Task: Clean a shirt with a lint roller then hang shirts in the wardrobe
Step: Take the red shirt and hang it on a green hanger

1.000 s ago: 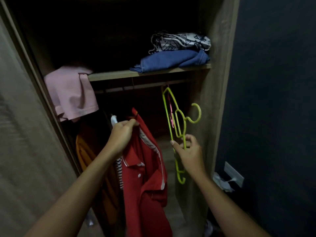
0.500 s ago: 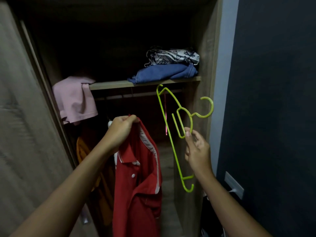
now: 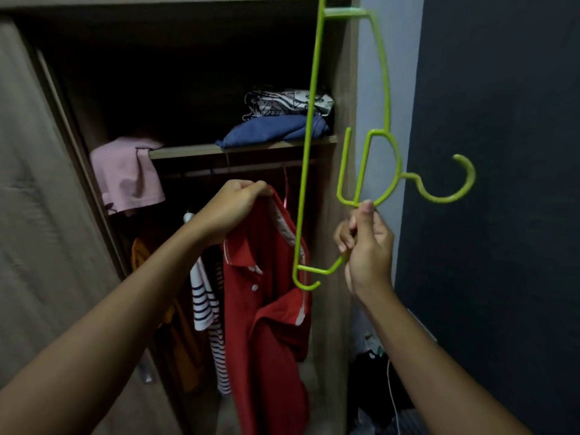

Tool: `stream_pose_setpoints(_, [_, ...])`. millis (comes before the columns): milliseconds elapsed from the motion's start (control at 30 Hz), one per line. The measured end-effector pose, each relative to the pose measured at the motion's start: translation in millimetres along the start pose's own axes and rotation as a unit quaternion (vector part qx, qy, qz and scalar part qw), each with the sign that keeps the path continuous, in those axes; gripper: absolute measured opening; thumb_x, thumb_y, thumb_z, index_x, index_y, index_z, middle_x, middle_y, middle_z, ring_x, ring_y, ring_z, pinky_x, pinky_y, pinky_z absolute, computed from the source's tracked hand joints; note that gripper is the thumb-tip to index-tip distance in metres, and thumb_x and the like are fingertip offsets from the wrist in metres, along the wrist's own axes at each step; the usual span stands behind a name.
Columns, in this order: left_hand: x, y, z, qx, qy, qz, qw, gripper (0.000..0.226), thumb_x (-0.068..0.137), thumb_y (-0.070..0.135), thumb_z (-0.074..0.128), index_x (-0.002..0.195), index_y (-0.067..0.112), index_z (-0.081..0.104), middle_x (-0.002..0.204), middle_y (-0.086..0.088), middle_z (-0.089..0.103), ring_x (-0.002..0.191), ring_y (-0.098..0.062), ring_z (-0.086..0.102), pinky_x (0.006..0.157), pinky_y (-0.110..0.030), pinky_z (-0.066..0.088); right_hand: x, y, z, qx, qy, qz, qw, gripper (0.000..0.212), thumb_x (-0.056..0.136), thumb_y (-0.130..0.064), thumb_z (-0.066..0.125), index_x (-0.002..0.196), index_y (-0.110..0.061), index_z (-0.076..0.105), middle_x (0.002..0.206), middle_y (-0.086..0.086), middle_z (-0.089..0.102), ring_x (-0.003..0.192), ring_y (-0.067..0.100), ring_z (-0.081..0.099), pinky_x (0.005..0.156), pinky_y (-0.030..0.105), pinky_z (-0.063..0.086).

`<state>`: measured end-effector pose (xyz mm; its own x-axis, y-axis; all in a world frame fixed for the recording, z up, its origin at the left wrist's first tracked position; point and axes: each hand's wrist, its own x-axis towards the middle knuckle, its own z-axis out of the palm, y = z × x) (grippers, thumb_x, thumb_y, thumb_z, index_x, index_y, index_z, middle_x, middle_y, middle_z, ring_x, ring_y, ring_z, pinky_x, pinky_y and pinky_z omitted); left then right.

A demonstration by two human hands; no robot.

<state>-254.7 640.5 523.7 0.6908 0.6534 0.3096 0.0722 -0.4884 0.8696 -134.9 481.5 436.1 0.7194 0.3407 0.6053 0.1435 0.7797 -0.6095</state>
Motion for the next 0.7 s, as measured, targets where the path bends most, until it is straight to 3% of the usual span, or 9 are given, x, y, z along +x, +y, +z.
stream_pose_setpoints(67, [-4,20,9,-0.003,-0.02,0.013,1.0,0.03,0.087,0.031,0.062,0.087,0.006,0.079,0.095,-0.02,0.077,0.087,-0.028,0.071,0.08,-0.034,0.05,8,-14,7,0.001,-0.037,-0.026,0.999,0.04,0.107,-0.03,0.033,0.071,-0.014,0.042,0.05,-0.007,0.034,0.045,0.013,0.035,0.05,0.023,0.034])
stream_pose_setpoints(200, [-8,58,15,-0.04,-0.075,0.011,0.996,0.029,0.09,0.013,0.059,0.064,0.015,0.073,0.07,-0.006,0.07,0.063,-0.02,0.065,0.064,-0.027,0.049,22,-28,10,-0.104,-0.104,-0.073,0.986,0.043,0.107,-0.038,0.03,0.071,-0.024,0.049,0.062,-0.007,0.047,0.063,0.018,0.044,0.065,0.026,0.039])
stream_pose_setpoints(267, [-10,68,8,-0.032,-0.101,0.018,0.994,0.011,0.08,0.007,0.055,0.08,0.005,0.066,0.075,-0.014,0.059,0.067,-0.026,0.055,0.063,-0.03,0.044,34,-28,1,-0.177,-0.14,-0.08,0.971,0.041,0.098,-0.056,0.036,0.078,-0.025,0.056,0.076,-0.01,0.05,0.073,0.005,0.049,0.075,0.022,0.041])
stream_pose_setpoints(300, [-10,70,0,-0.024,-0.117,0.022,0.993,0.02,0.073,0.004,0.052,0.091,0.002,0.062,0.078,-0.017,0.055,0.069,-0.026,0.052,0.061,-0.027,0.044,40,-27,-6,-0.223,-0.157,-0.09,0.958,0.046,0.095,-0.059,0.037,0.084,-0.021,0.059,0.083,-0.009,0.05,0.081,-0.001,0.049,0.081,0.019,0.041])
stream_pose_setpoints(367, [-13,73,-18,0.012,-0.153,0.033,0.988,0.028,0.07,-0.008,0.049,0.096,-0.002,0.058,0.079,-0.018,0.059,0.07,-0.025,0.056,0.059,-0.025,0.049,54,-23,-23,-0.326,-0.199,-0.117,0.917,0.06,0.094,-0.063,0.034,0.089,-0.011,0.063,0.097,-0.001,0.052,0.095,-0.008,0.044,0.092,0.011,0.034])
stream_pose_setpoints(433, [-18,71,-35,0.077,-0.176,0.065,0.979,0.035,0.074,-0.02,0.047,0.102,-0.006,0.062,0.09,-0.028,0.068,0.082,-0.032,0.064,0.074,-0.039,0.053,65,-25,-41,-0.403,-0.256,-0.112,0.871,0.065,0.093,-0.069,0.03,0.089,-0.015,0.067,0.103,0.001,0.051,0.101,-0.01,0.037,0.096,0.009,0.029])
stream_pose_setpoints(500, [-25,66,-50,0.156,-0.164,0.09,0.97,0.045,0.074,-0.026,0.047,0.106,-0.002,0.068,0.101,-0.027,0.072,0.088,-0.03,0.07,0.079,-0.043,0.057,76,-30,-62,-0.495,-0.287,-0.131,0.81,0.074,0.091,-0.076,0.024,0.085,-0.018,0.07,0.1,-0.015,0.045,0.101,-0.001,0.033,0.096,0.025,0.03])
stream_pose_setpoints(567, [-29,53,-64,0.23,-0.136,0.096,0.959,0.045,0.078,-0.026,0.053,0.102,0.007,0.072,0.099,-0.018,0.075,0.086,-0.017,0.072,0.075,-0.029,0.06,83,-42,-76,-0.571,-0.322,-0.128,0.745,0.073,0.09,-0.078,0.023,0.078,-0.019,0.065,0.094,-0.025,0.039,0.101,0.002,0.029,0.093,0.036,0.028])
stream_pose_setpoints(700, [-26,23,-81,0.356,-0.095,0.031,0.929,0.032,0.084,-0.011,0.065,0.102,0.016,0.069,0.098,-0.003,0.071,0.088,-0.015,0.067,0.069,-0.013,0.054,87,-68,-79,-0.646,-0.422,-0.074,0.632,0.061,0.09,-0.075,0.02,0.08,-0.031,0.061,0.092,-0.024,0.038,0.099,0.004,0.029,0.096,0.037,0.025])
